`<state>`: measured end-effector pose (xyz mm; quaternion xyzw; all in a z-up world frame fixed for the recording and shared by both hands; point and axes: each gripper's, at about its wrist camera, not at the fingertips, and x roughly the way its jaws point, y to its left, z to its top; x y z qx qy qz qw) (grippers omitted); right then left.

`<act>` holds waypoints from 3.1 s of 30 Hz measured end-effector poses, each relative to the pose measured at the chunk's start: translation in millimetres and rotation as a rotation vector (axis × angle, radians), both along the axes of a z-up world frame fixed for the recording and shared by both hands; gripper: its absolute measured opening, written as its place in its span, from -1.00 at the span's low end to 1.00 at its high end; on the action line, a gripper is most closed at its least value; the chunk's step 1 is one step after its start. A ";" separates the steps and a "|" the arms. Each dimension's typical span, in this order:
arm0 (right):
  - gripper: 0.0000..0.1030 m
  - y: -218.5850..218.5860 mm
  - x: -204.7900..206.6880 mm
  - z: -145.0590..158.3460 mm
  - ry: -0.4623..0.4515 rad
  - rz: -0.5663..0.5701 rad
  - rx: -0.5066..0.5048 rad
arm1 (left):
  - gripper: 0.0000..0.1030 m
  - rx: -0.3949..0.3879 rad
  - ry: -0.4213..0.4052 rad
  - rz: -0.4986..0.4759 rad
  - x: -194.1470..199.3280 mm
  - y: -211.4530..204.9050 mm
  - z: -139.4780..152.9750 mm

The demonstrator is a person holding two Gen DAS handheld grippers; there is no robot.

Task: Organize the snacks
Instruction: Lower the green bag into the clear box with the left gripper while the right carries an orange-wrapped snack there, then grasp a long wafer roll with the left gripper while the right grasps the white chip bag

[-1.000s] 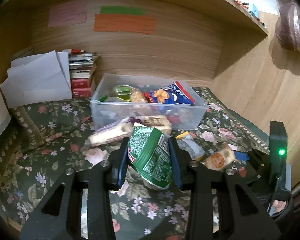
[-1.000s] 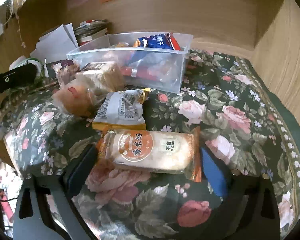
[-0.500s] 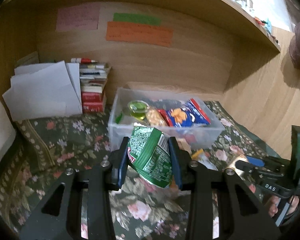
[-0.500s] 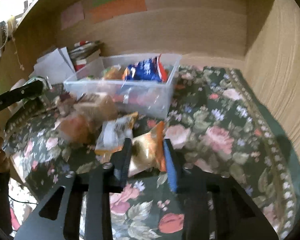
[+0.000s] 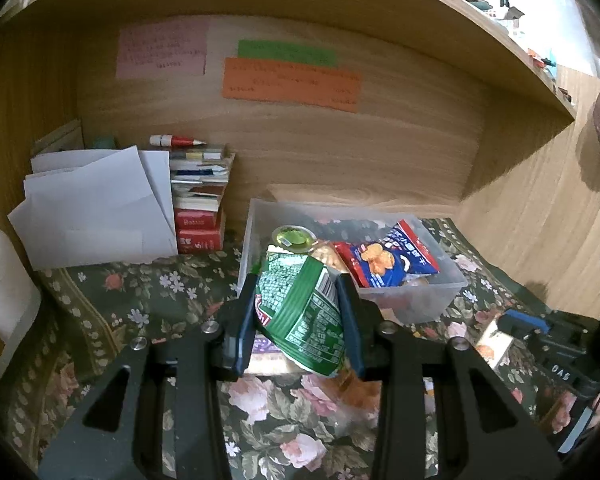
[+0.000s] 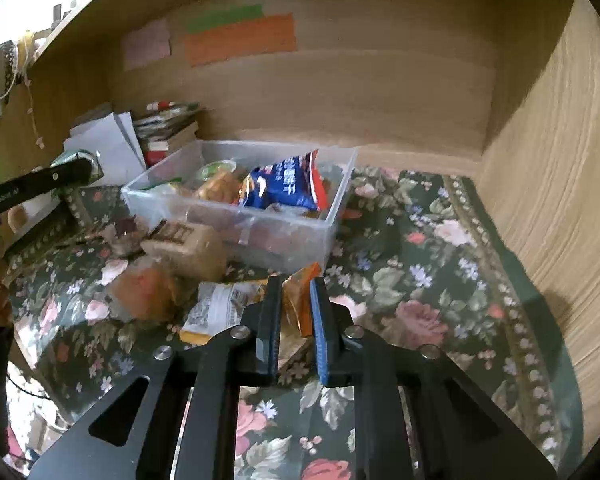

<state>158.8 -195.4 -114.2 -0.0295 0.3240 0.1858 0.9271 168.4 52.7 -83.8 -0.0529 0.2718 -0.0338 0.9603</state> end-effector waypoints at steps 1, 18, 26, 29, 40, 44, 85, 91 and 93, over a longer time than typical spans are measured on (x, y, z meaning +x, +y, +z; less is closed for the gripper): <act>-0.76 -0.7 0.8 3.6 -0.004 0.003 0.000 | -0.27 0.000 -0.003 0.002 0.9 0.9 0.7; -0.76 24.6 33.3 78.9 -0.216 0.039 -0.018 | -0.27 0.056 -0.039 0.028 40.3 2.6 18.1; -0.76 60.7 80.6 77.1 -0.186 0.098 -0.028 | -0.27 0.078 -0.008 0.016 71.7 -0.4 14.7; -0.76 75.4 99.1 71.0 -0.149 0.132 -0.039 | -0.27 0.083 0.008 0.011 85.6 -0.3 11.9; -0.73 99.1 144.9 36.6 -0.032 0.154 -0.082 | -0.26 0.069 0.097 -0.009 131.9 4.1 -10.0; -0.61 100.9 149.8 33.6 -0.038 0.135 -0.106 | -0.23 0.063 0.111 -0.005 138.3 5.5 -15.2; 0.43 38.4 35.9 -27.0 0.145 0.110 0.035 | 0.30 0.102 0.228 0.029 7.2 16.1 -87.1; 0.43 44.3 35.0 -44.6 0.201 0.131 0.026 | 0.31 0.122 0.242 0.005 26.5 2.3 -91.0; 0.43 46.9 37.3 -50.1 0.225 0.140 0.028 | 0.31 0.123 0.239 -0.003 33.6 -2.2 -90.1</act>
